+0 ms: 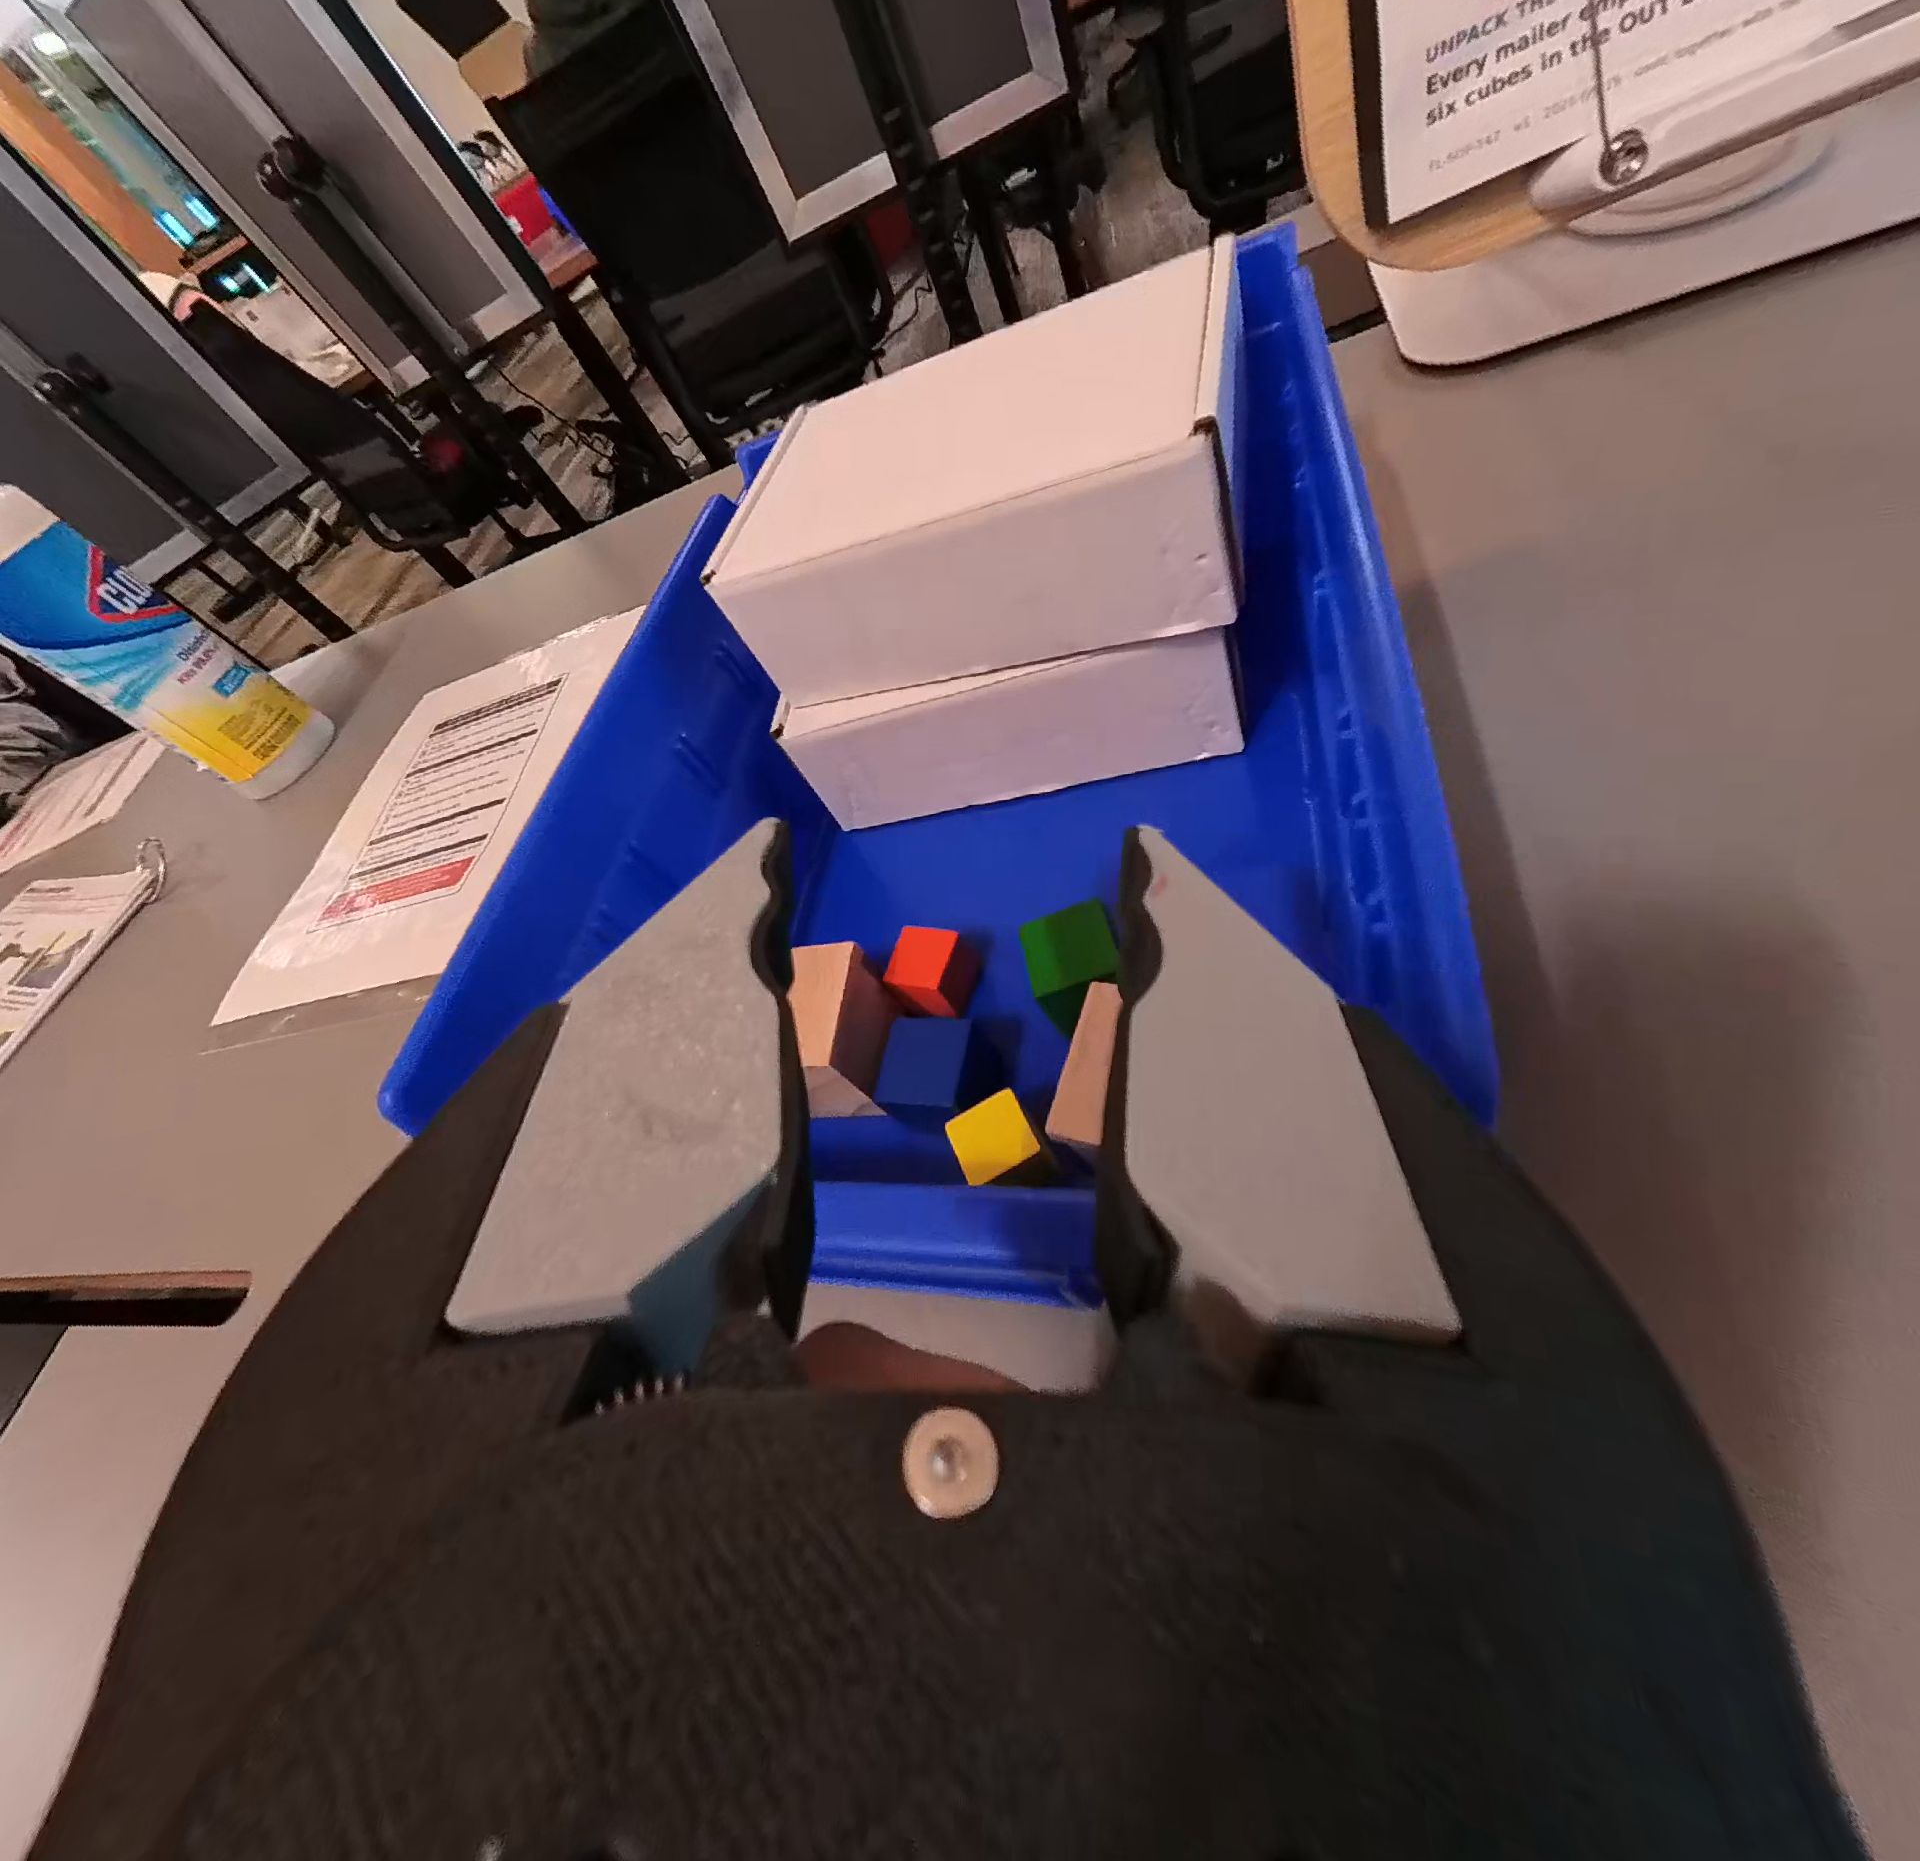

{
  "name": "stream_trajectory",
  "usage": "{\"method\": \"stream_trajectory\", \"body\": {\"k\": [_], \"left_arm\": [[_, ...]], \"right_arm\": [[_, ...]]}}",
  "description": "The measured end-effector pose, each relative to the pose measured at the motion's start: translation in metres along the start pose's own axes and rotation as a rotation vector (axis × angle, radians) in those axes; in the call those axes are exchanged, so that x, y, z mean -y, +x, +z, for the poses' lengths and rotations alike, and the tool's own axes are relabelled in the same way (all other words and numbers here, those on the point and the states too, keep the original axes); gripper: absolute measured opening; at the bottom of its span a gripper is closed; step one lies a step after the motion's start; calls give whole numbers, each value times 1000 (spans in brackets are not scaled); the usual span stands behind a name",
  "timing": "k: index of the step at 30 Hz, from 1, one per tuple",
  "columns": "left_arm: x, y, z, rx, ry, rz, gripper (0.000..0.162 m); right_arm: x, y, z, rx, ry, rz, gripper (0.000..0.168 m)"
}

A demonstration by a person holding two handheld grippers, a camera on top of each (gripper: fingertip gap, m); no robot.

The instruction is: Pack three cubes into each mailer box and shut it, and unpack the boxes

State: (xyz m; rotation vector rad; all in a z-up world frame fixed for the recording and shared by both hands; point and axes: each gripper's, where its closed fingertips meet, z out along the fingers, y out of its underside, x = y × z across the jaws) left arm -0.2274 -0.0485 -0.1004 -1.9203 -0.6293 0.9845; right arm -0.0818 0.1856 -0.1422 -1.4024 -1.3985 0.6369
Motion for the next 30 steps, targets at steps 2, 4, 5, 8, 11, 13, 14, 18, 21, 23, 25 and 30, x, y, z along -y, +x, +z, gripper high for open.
{"method": "stream_trajectory", "body": {"k": [2,4,5,8,11,13,14,18,21,23,25,30], "left_arm": [[-4,1,1,2,-15,4,60],[-7,3,1,0,-23,13,60],[-9,3,1,0,-26,18,60],[-10,6,0,-7,-31,29,61],[-9,9,0,-10,-27,33,61],[-9,12,1,-14,-25,36,61],[-10,13,3,-15,-27,40,60],[-11,13,2,-12,-25,45,60],[-4,14,-1,-58,24,-35,59],[1,12,4,-91,41,-23,61],[5,-2,15,-53,10,72,65],[29,-1,47,-125,12,394,72]], "right_arm": [[0,-2,0,4,0,1,63],[-2,-3,0,7,-8,-5,63],[-3,-3,0,6,-11,-9,63],[-5,-3,1,6,-17,-11,63],[-7,-3,2,3,-24,-20,64],[-7,-4,3,1,-28,-31,65],[-6,-4,2,0,-26,-36,65],[-5,-6,1,12,-18,-45,64],[-5,-10,1,30,-15,-37,64],[-5,-12,2,33,-20,-42,64],[-5,-13,1,36,-16,-41,64],[-5,-13,1,45,-14,-22,63]]}}
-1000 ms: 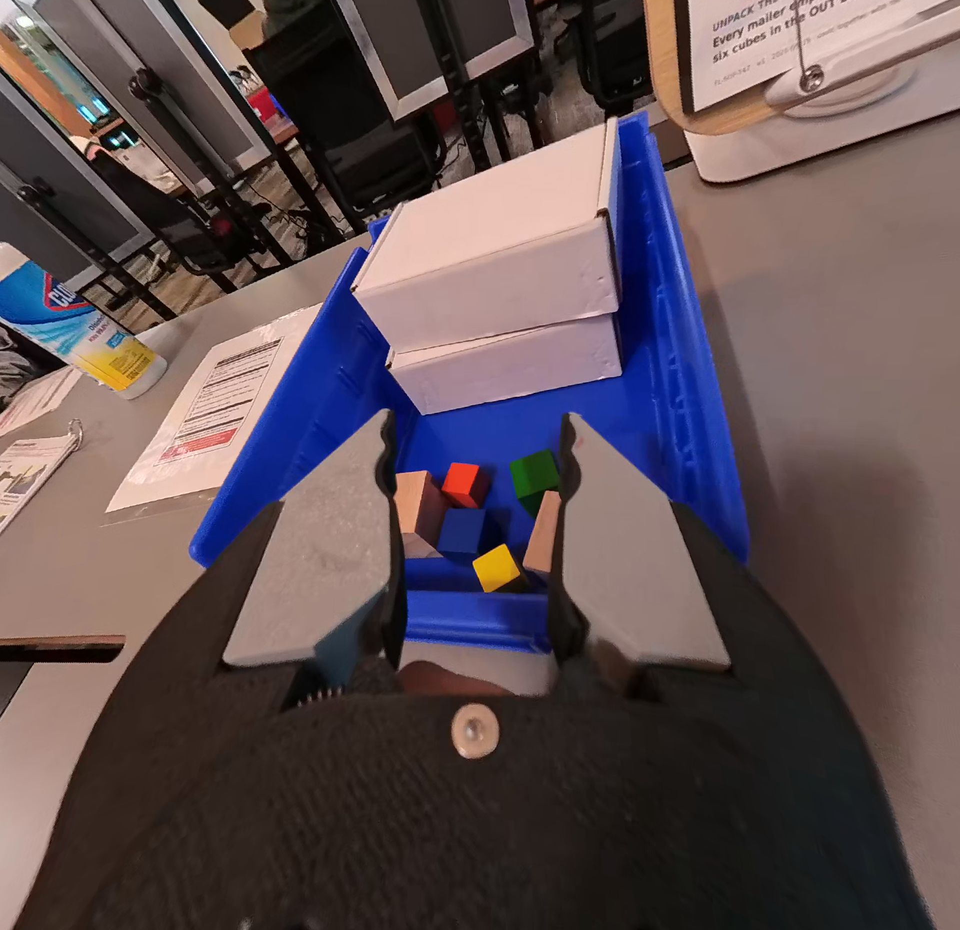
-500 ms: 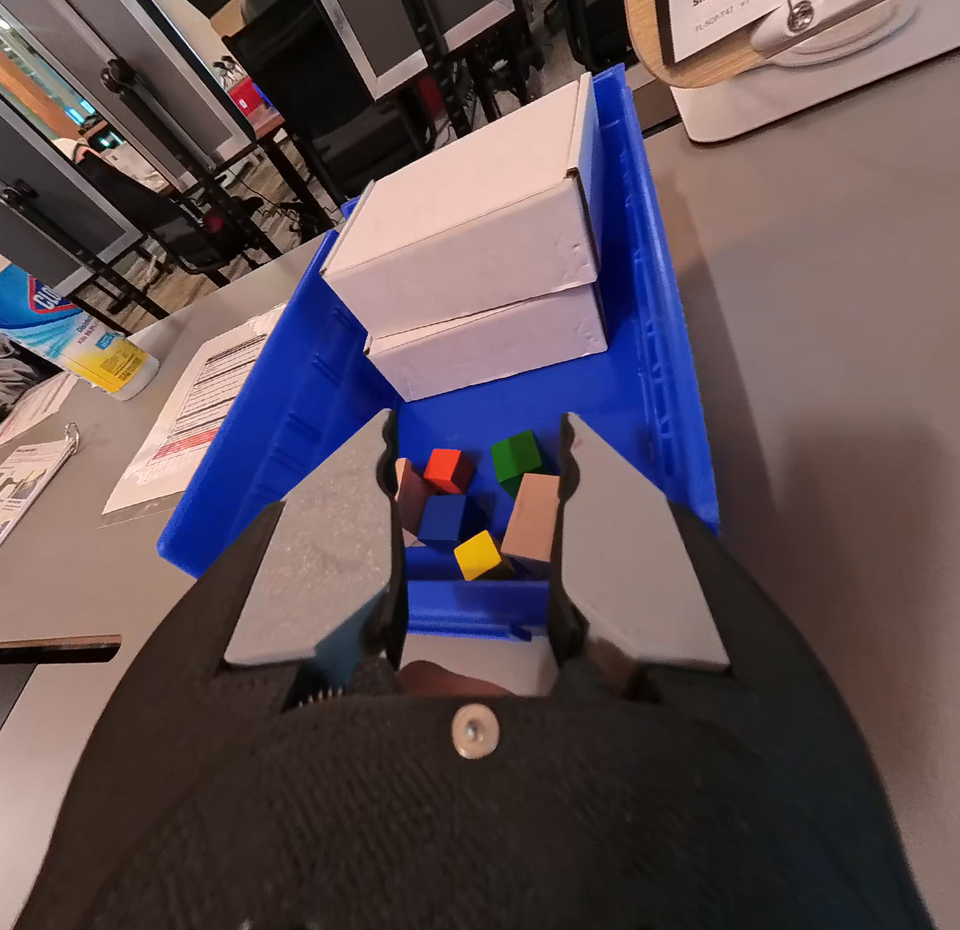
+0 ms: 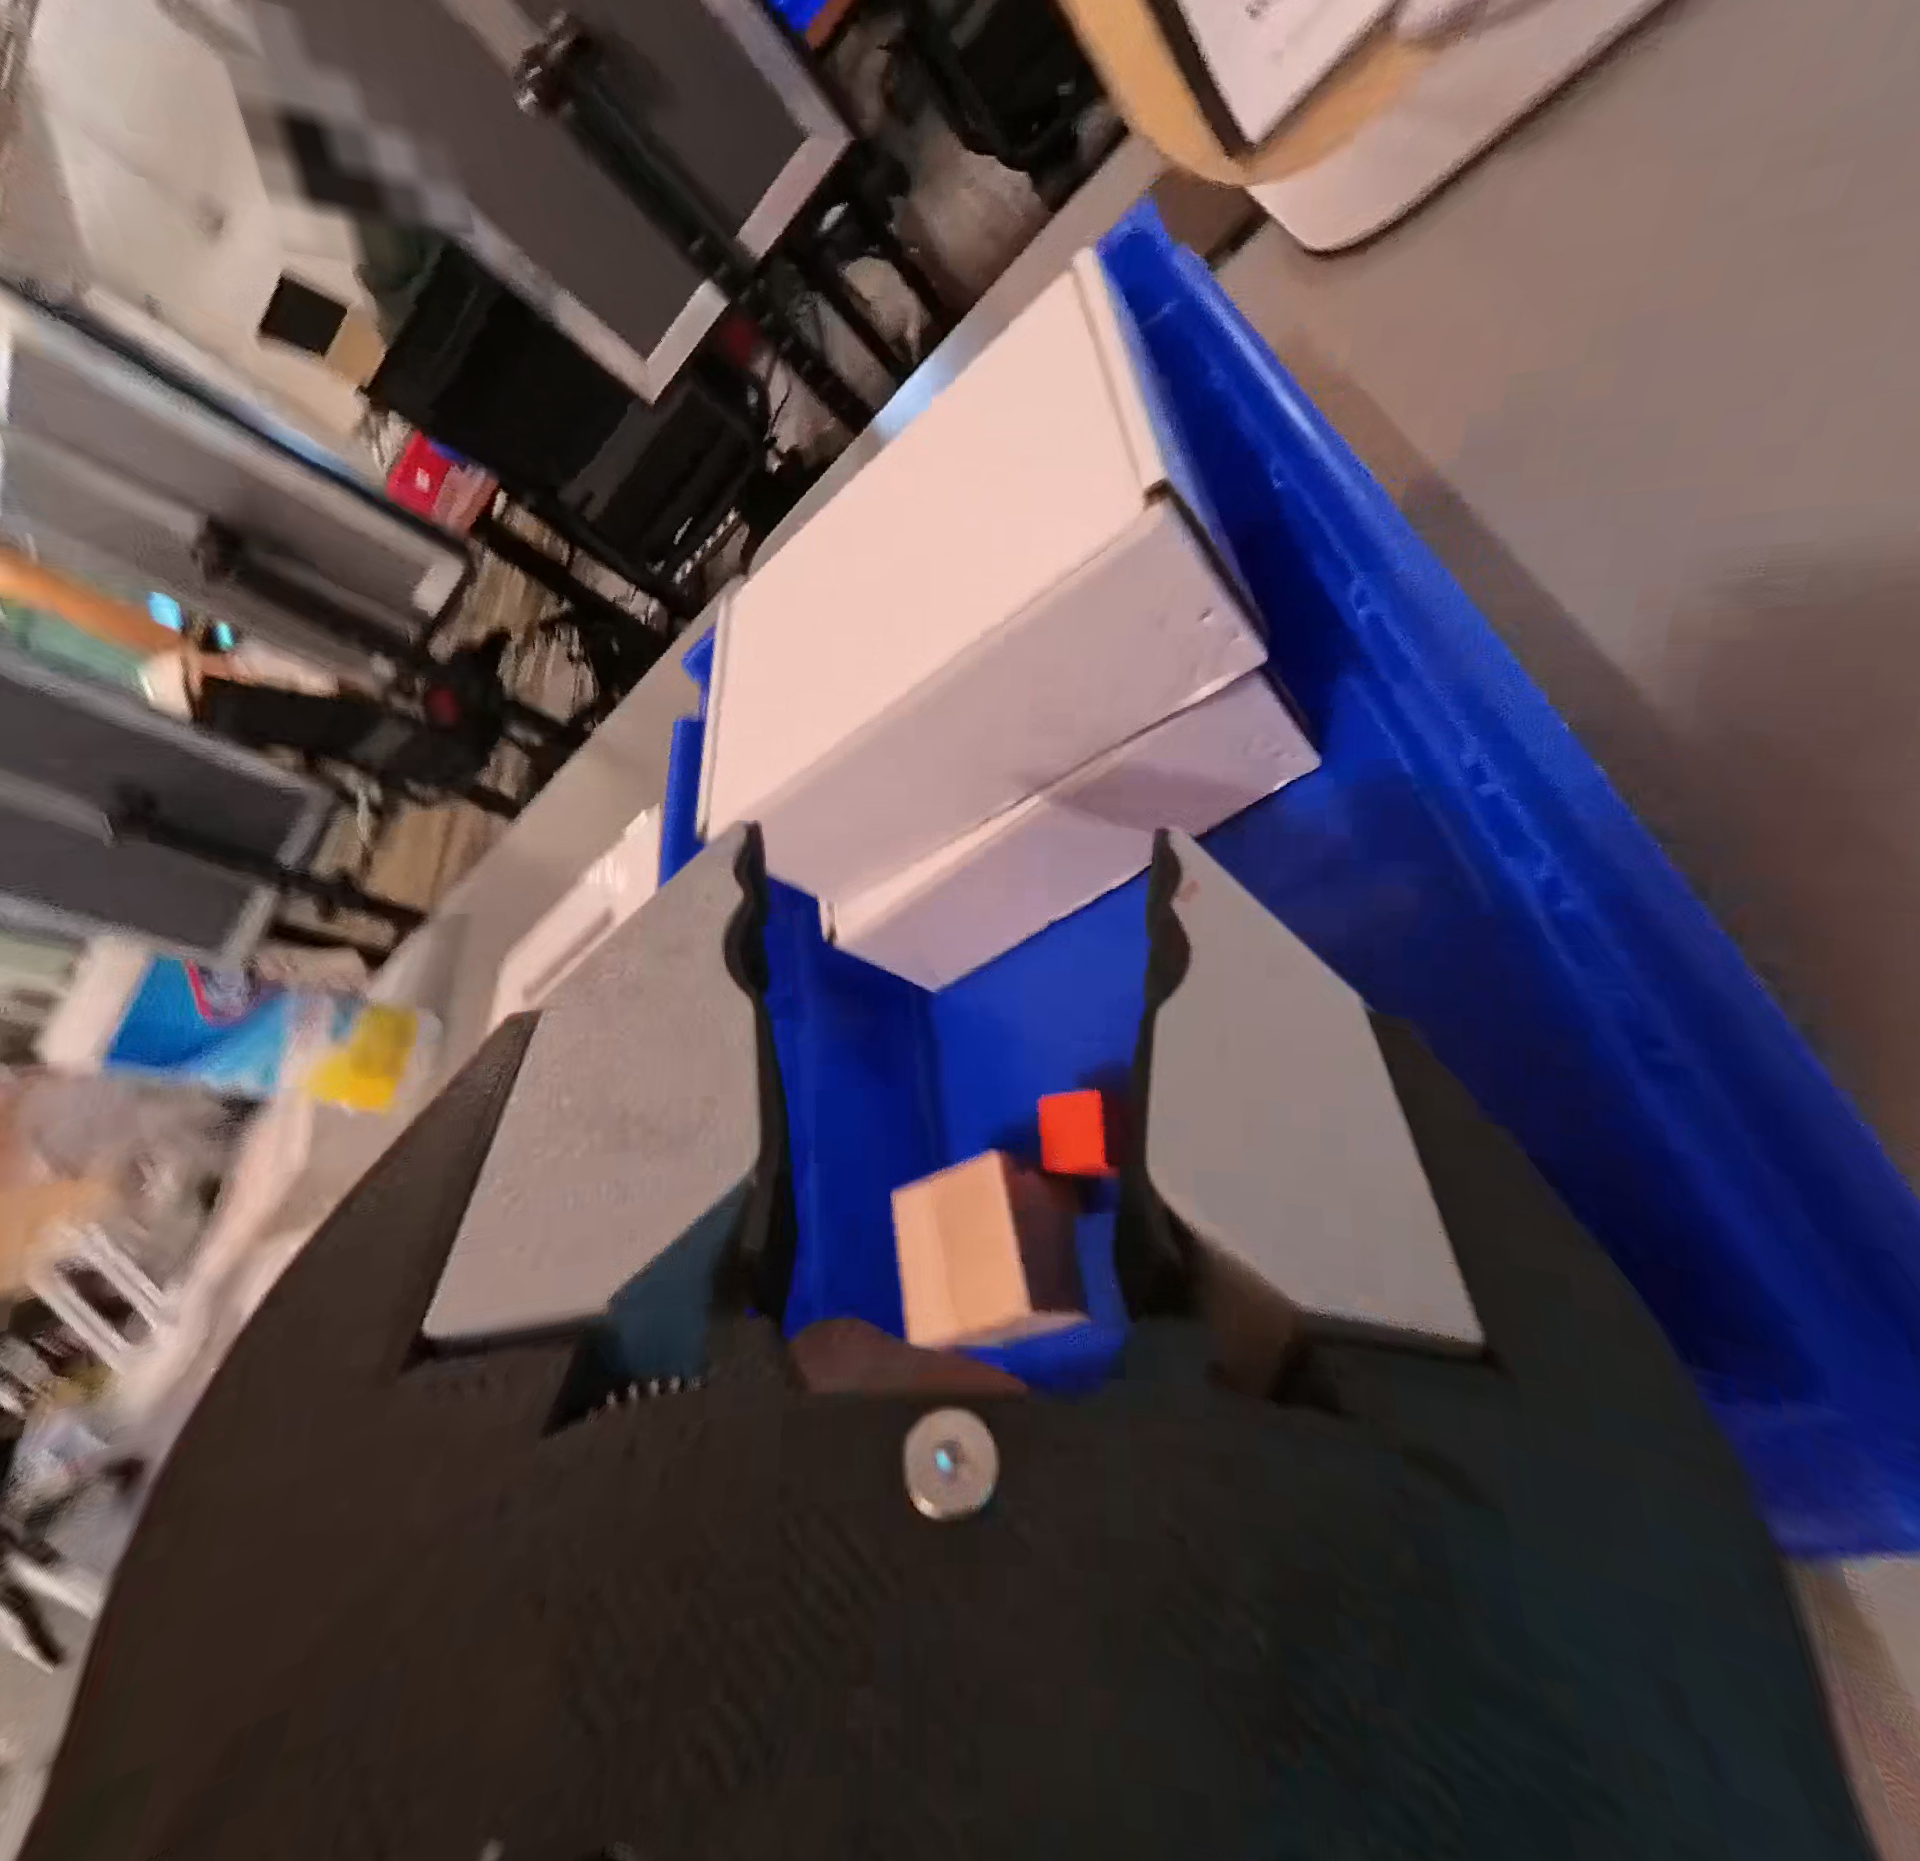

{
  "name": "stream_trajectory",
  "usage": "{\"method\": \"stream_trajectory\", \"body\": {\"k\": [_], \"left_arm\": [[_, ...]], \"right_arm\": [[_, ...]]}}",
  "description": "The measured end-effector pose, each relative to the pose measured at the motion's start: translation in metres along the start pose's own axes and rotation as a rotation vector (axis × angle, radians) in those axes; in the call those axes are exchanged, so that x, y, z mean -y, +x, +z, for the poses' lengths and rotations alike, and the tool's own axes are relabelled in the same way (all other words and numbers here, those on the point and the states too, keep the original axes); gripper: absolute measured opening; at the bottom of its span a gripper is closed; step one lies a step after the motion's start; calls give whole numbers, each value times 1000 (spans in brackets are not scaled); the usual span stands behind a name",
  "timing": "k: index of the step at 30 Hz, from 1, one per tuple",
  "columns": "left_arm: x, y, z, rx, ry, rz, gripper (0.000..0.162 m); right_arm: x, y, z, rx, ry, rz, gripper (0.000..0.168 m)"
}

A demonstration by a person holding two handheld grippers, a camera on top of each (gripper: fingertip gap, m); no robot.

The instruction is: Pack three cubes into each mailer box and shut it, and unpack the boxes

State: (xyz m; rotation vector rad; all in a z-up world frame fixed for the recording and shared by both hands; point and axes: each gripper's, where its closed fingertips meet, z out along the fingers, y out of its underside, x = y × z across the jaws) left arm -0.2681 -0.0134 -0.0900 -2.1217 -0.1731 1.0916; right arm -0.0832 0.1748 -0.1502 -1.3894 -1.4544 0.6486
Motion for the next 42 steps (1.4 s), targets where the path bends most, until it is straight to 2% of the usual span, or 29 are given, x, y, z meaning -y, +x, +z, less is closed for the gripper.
{"method": "stream_trajectory", "body": {"k": [6,10,13,17,22,29,36,42], "left_arm": [[23,16,37,-45,42,460,74],[29,36,53,-99,115,561,74],[38,38,62,-39,189,630,71],[42,47,67,-8,270,755,53],[45,33,68,38,260,694,52],[54,11,45,13,284,603,52],[54,6,14,55,336,572,51],[53,10,6,93,348,591,51]], "right_arm": [[-1,1,1,6,-4,14,63],[-2,2,2,12,-10,23,63],[-2,2,3,17,-14,31,63],[-2,1,5,28,-18,32,63],[-1,-3,5,41,-18,22,63],[0,-9,5,57,-15,11,63],[1,-12,3,64,-9,4,63],[1,-11,1,62,-6,13,62]]}}
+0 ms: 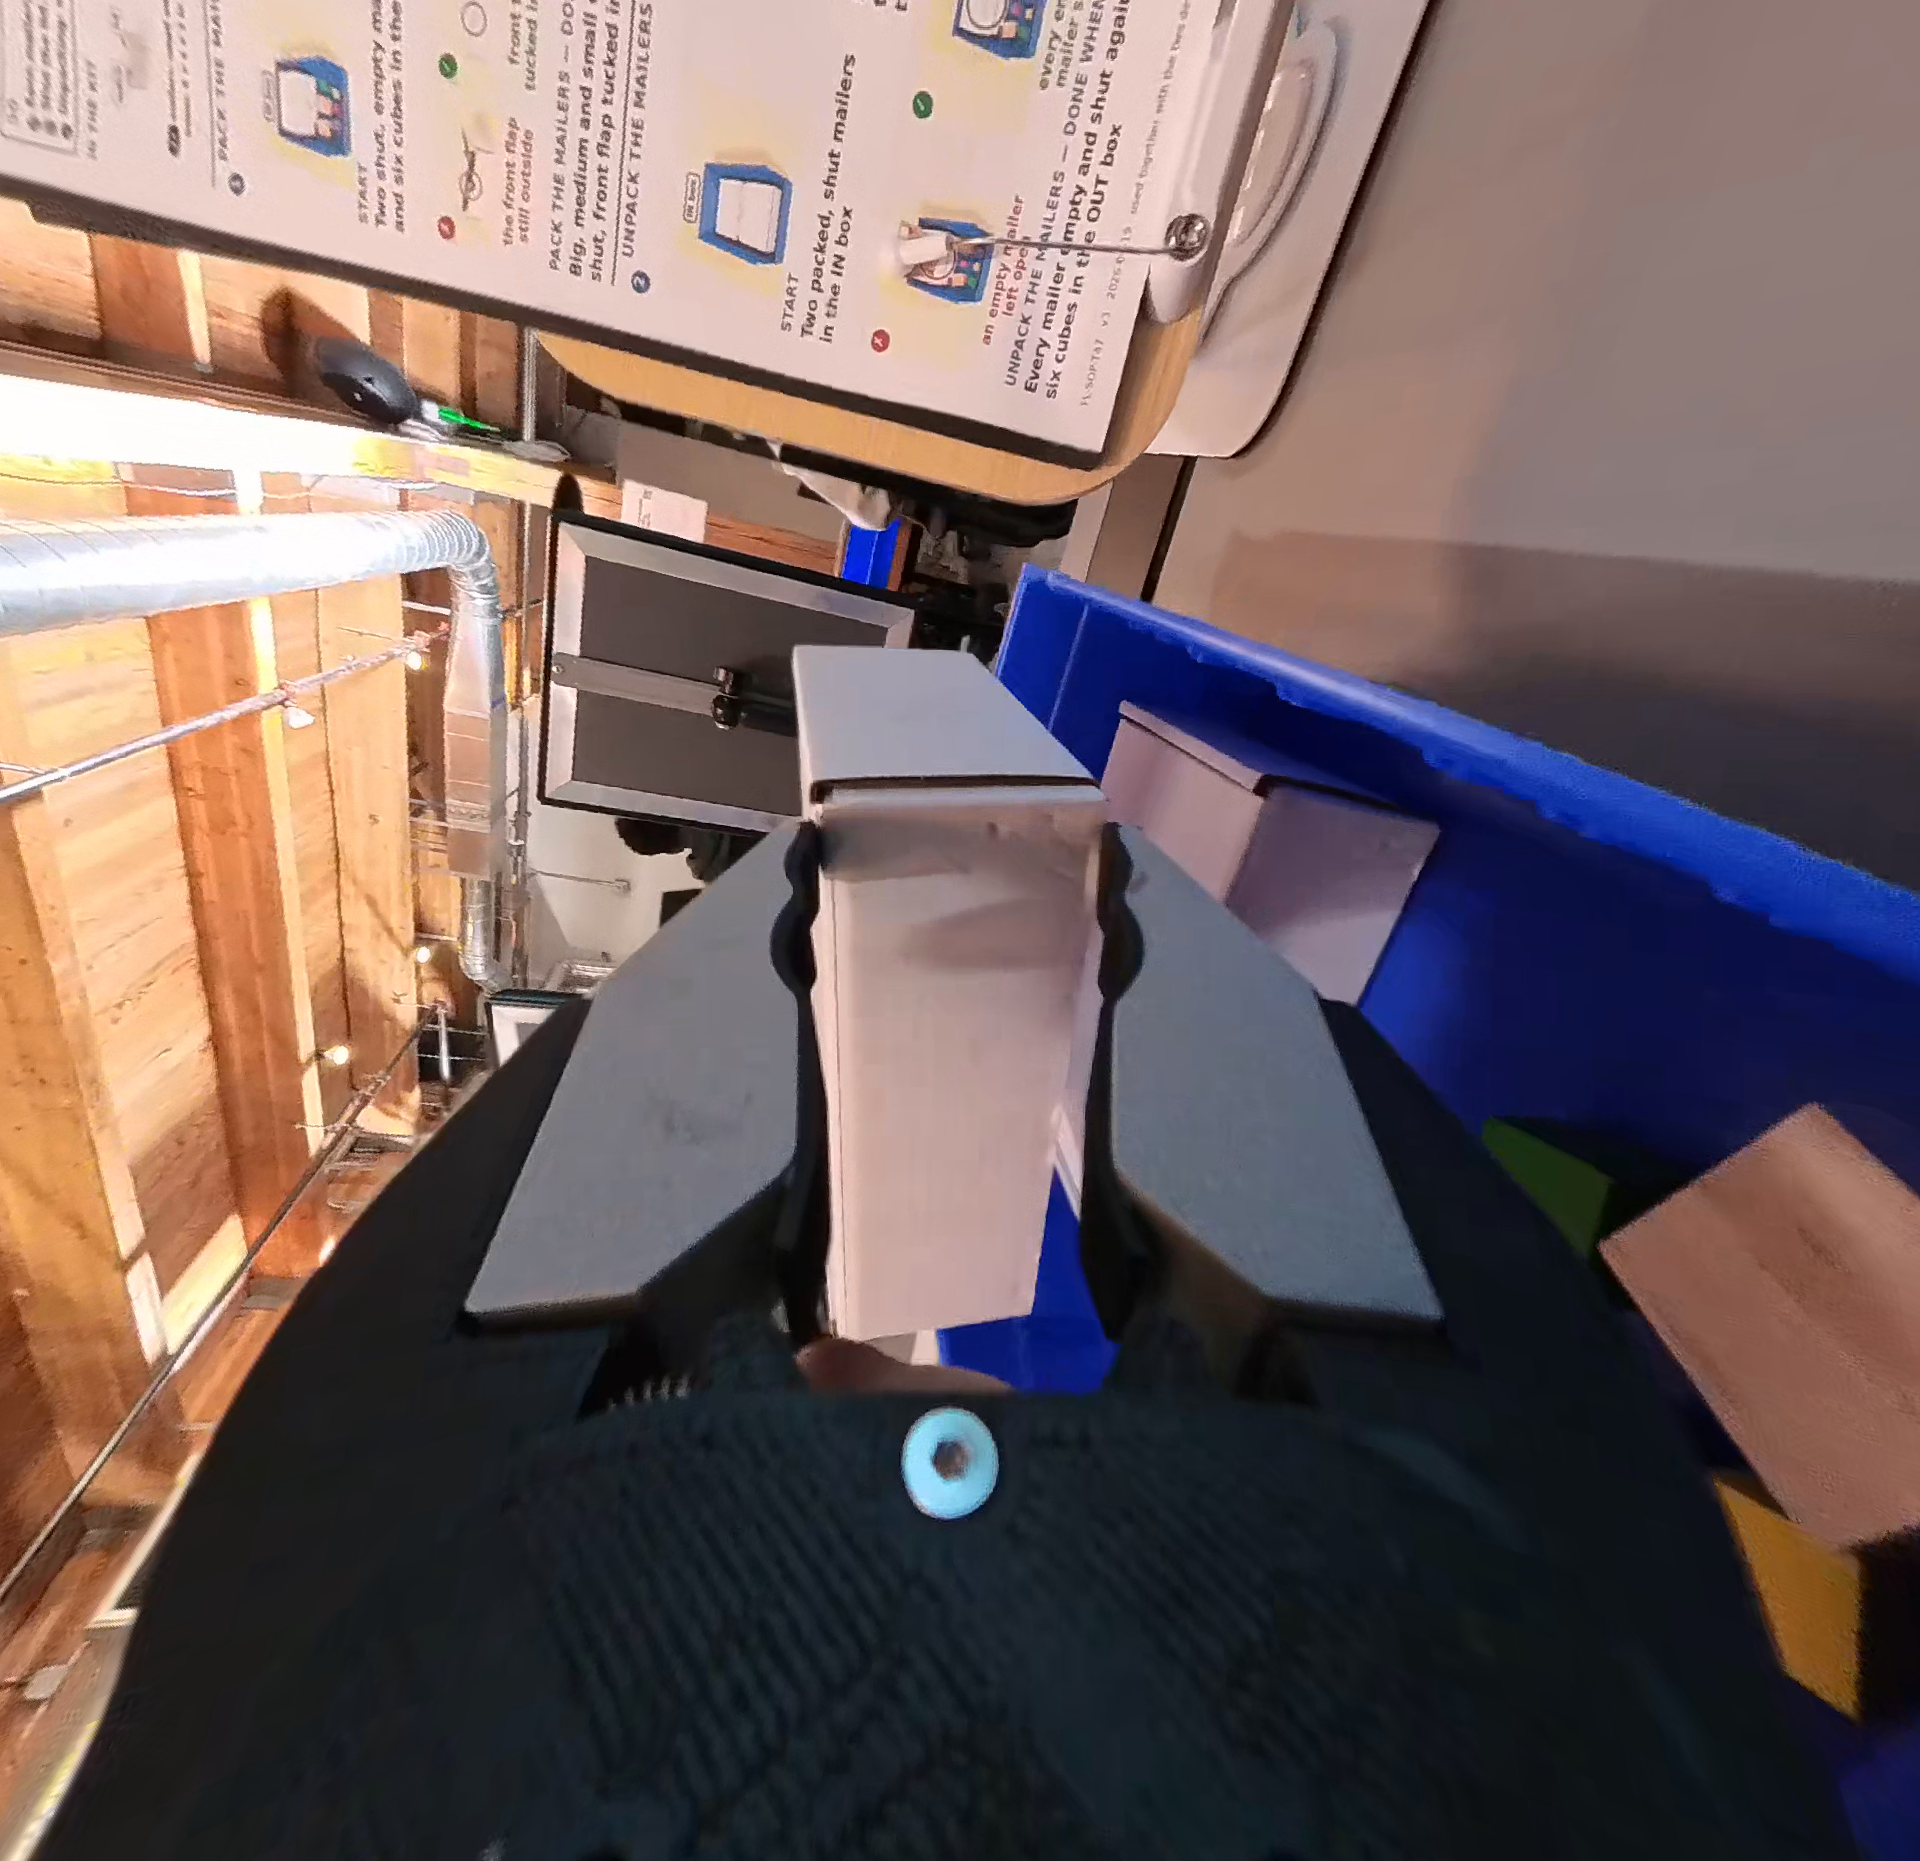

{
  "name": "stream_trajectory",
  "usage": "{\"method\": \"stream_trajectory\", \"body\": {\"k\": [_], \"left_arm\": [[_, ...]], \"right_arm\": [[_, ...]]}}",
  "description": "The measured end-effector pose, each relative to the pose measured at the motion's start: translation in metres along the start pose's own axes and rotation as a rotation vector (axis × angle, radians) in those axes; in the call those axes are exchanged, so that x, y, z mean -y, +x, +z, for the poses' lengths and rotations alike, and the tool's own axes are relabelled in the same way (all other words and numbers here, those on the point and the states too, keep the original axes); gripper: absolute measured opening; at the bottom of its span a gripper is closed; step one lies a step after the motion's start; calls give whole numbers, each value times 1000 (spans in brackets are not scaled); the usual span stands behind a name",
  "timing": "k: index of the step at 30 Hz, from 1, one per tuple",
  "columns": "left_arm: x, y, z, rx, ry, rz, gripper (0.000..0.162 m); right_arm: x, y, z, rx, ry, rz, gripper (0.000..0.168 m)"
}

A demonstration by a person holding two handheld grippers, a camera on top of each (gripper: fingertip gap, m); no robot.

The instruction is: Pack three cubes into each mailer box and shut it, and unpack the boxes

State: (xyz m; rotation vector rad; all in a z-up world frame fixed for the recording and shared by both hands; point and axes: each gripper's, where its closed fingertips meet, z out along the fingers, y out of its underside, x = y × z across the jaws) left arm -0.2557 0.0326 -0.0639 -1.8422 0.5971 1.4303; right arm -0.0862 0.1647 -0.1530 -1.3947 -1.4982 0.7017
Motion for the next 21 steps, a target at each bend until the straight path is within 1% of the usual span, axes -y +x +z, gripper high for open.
{"method": "stream_trajectory", "body": {"k": [6,9,14,17,21], "left_arm": [[17,-17,-7,46,16,75,52],[31,-27,-13,65,34,111,52],[75,-31,-27,80,103,203,51],[104,-22,-34,49,132,270,51],[136,-11,-37,2,147,310,51]], "right_arm": [[0,0,0,2,-1,3,62],[1,0,0,1,4,1,62],[6,4,-3,-10,26,12,62],[10,10,-6,-24,48,30,62],[13,18,-9,-33,63,59,62]]}}
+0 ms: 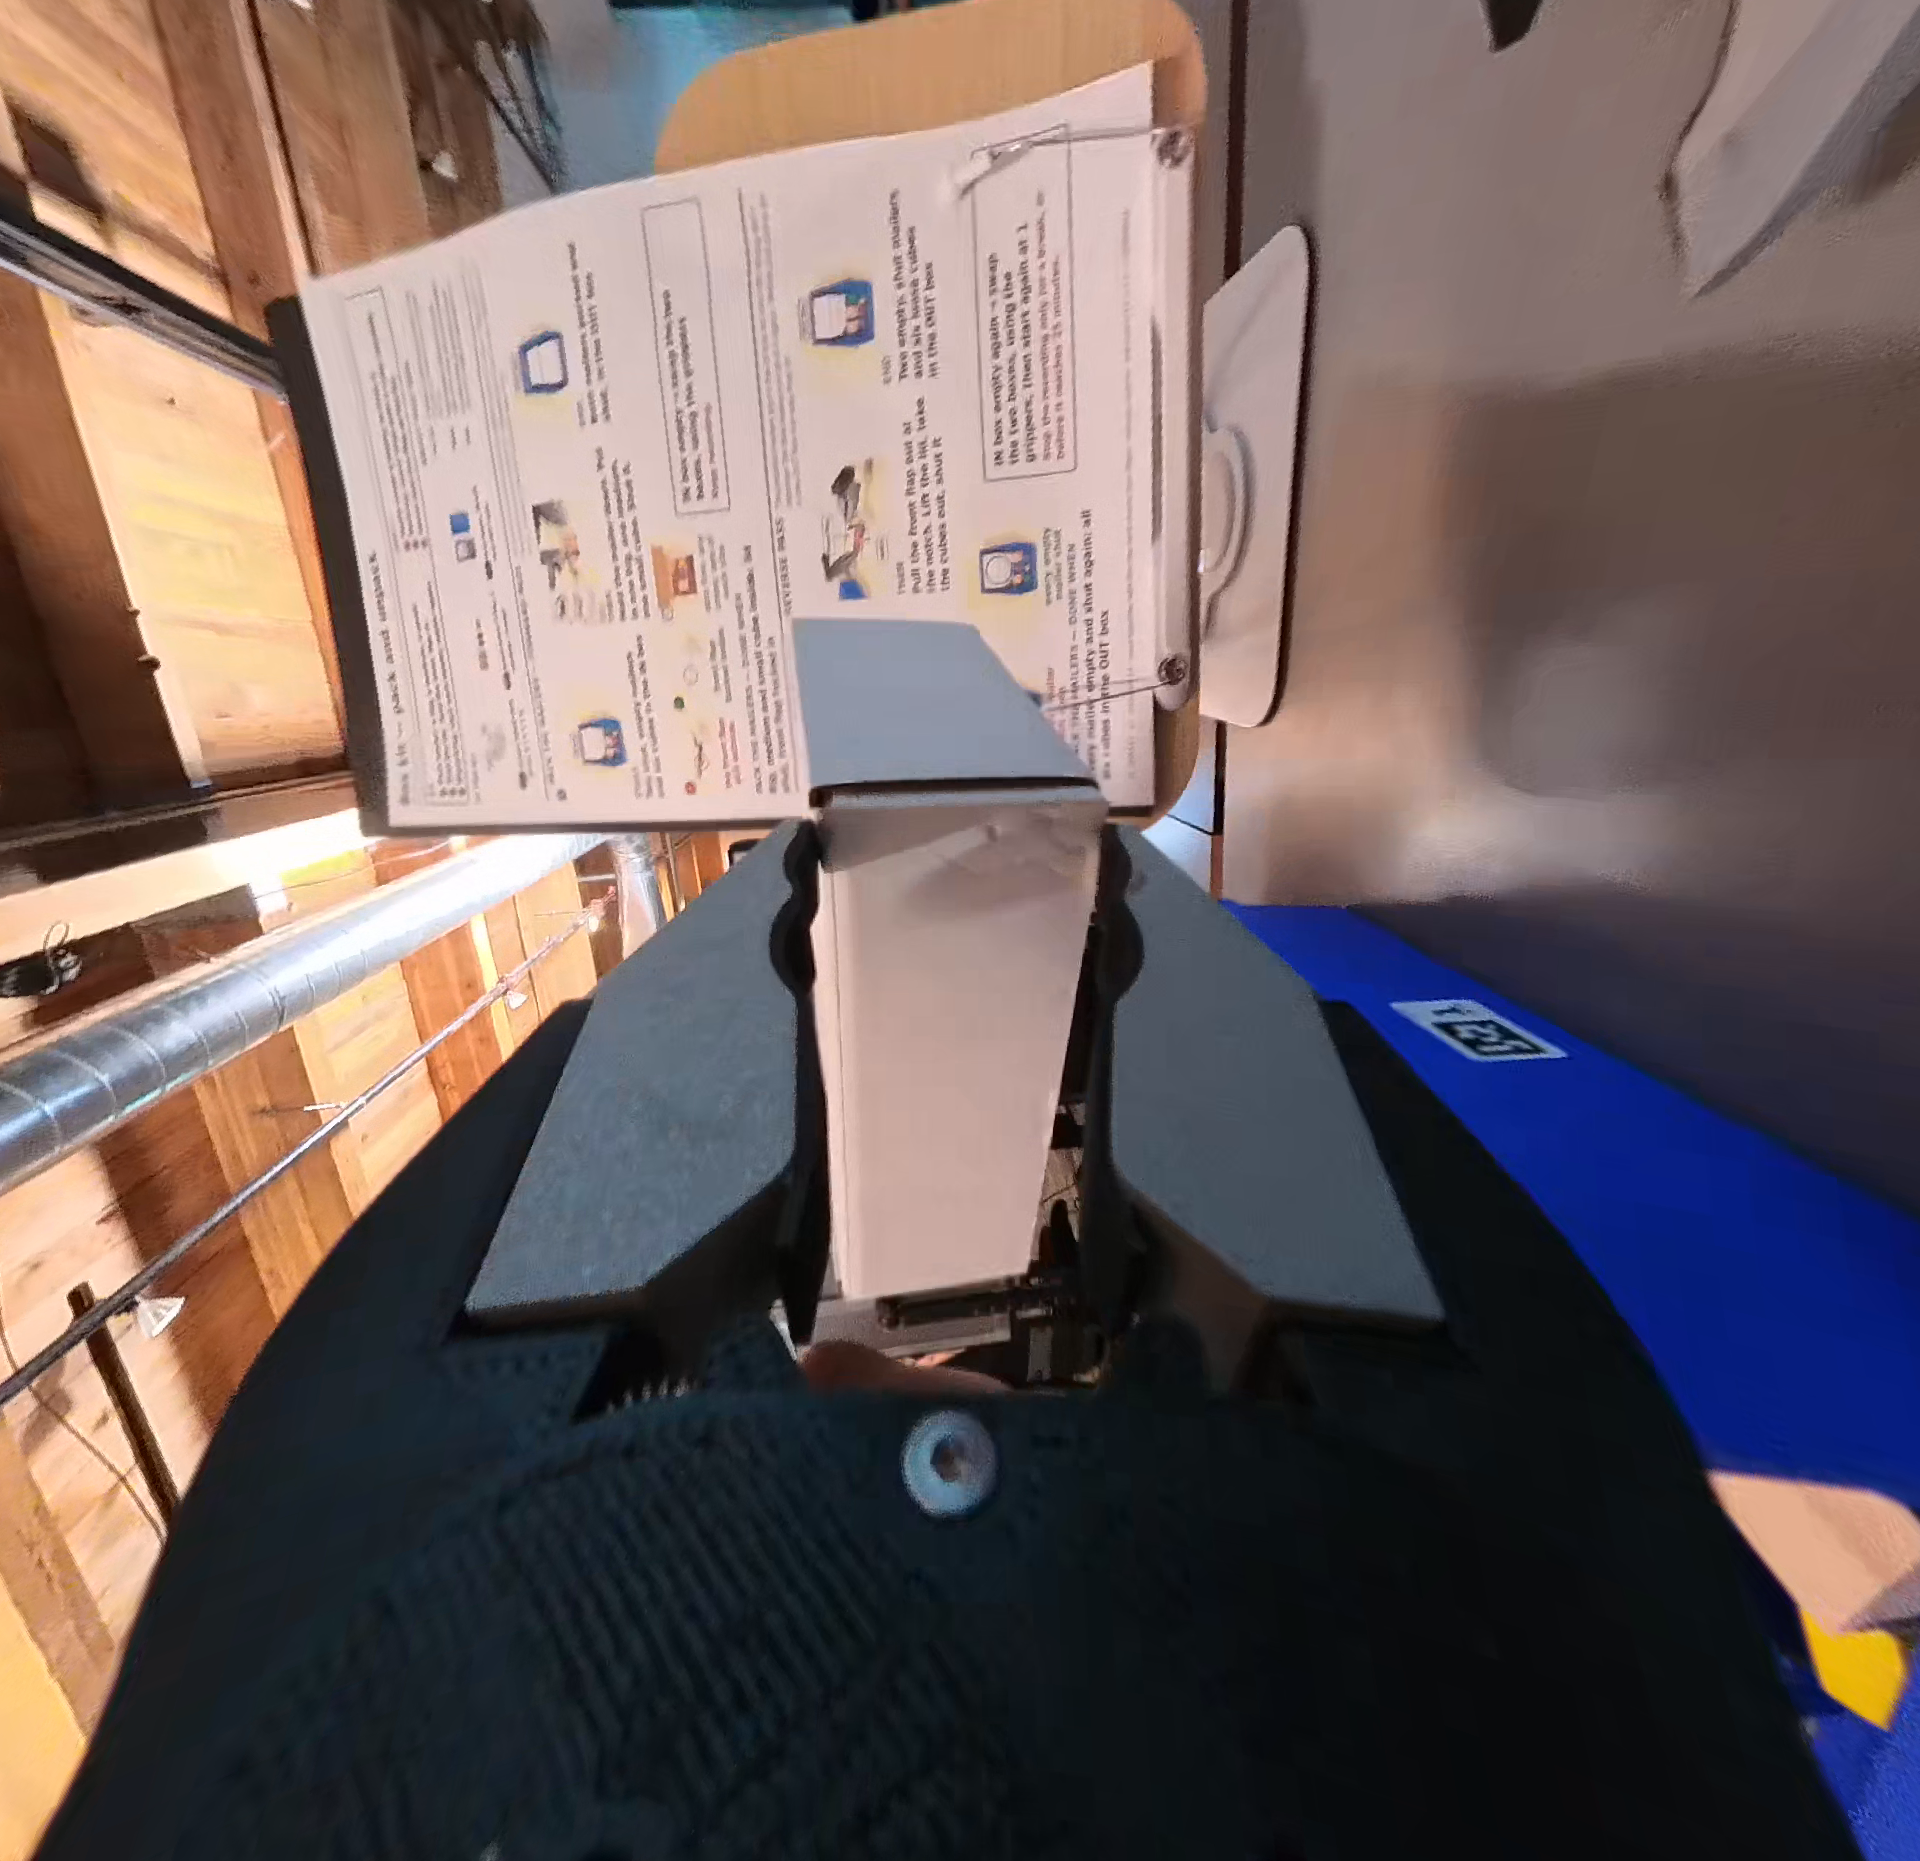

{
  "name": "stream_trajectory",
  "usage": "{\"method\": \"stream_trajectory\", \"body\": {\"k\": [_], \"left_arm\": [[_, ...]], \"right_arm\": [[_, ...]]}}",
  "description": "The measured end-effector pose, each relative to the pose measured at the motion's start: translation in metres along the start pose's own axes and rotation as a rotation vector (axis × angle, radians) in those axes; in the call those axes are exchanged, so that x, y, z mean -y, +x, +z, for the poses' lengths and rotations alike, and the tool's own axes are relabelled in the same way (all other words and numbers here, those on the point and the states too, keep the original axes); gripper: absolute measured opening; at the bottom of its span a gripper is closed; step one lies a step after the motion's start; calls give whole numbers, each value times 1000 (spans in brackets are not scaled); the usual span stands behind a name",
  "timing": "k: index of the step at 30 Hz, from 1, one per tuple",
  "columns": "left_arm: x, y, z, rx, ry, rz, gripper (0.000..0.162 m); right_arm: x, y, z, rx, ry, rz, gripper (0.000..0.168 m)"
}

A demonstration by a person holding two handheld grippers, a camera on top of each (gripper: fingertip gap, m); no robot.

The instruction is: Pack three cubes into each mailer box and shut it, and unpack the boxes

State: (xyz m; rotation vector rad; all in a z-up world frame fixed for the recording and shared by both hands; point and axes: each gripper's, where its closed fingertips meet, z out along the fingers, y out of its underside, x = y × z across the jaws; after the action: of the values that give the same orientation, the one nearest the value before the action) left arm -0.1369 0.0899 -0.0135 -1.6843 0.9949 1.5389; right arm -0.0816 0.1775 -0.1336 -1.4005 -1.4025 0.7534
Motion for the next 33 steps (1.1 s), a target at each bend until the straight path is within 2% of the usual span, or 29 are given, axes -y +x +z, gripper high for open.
{"method": "stream_trajectory", "body": {"k": [9,17,23,28,33], "left_arm": [[45,20,13,-91,27,45,52],[74,54,15,-214,56,86,52],[78,89,7,-473,39,162,52],[72,91,-8,-764,32,71,52],[59,80,-12,-903,20,18,52]], "right_arm": [[10,28,-12,-84,47,22,61],[10,59,-22,-98,66,154,67],[11,59,-24,-50,69,150,78],[23,47,-35,64,150,128,80],[24,40,-42,82,171,51,81]]}}
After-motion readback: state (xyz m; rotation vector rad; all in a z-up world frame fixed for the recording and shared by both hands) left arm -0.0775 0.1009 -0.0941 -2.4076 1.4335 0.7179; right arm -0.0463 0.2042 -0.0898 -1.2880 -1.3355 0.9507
